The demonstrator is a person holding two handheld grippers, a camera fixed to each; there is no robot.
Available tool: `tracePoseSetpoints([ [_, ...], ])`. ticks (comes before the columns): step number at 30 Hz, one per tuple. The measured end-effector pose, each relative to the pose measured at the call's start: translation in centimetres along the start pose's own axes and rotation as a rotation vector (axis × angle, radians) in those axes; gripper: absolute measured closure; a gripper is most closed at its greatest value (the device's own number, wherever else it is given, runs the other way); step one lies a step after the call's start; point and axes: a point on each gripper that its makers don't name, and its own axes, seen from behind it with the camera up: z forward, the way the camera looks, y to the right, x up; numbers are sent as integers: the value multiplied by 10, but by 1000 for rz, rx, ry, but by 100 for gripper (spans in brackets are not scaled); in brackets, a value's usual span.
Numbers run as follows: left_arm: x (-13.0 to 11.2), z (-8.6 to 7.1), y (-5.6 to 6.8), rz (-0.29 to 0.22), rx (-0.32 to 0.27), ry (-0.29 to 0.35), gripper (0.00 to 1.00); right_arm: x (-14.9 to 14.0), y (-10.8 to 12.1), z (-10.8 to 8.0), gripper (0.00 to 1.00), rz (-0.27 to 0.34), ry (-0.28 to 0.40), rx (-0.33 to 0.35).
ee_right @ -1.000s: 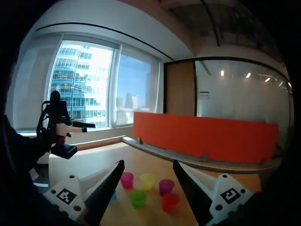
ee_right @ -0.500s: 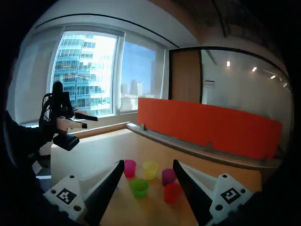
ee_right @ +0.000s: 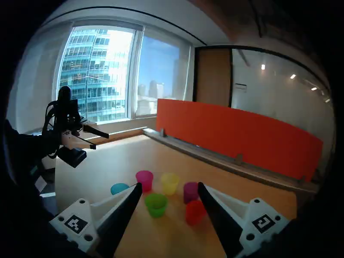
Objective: Pour water
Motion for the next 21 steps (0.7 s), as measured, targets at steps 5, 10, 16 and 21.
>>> tracePoseSetpoints([
  [5,-13,6,-1,3,-5,-30,2,-10,-1,6,0,-5,-25,9],
  [10,-25,10,-1,19,-13,-55,2,-22,-1,13,0,-13,-51,16],
  [16,-40,14,3,21,-37,-86,2,-35,1,21,0,-15,-77,19],
  [21,-57,18,8,26,-54,-119,2,-45,2,29,0,-6,-96,26],
])
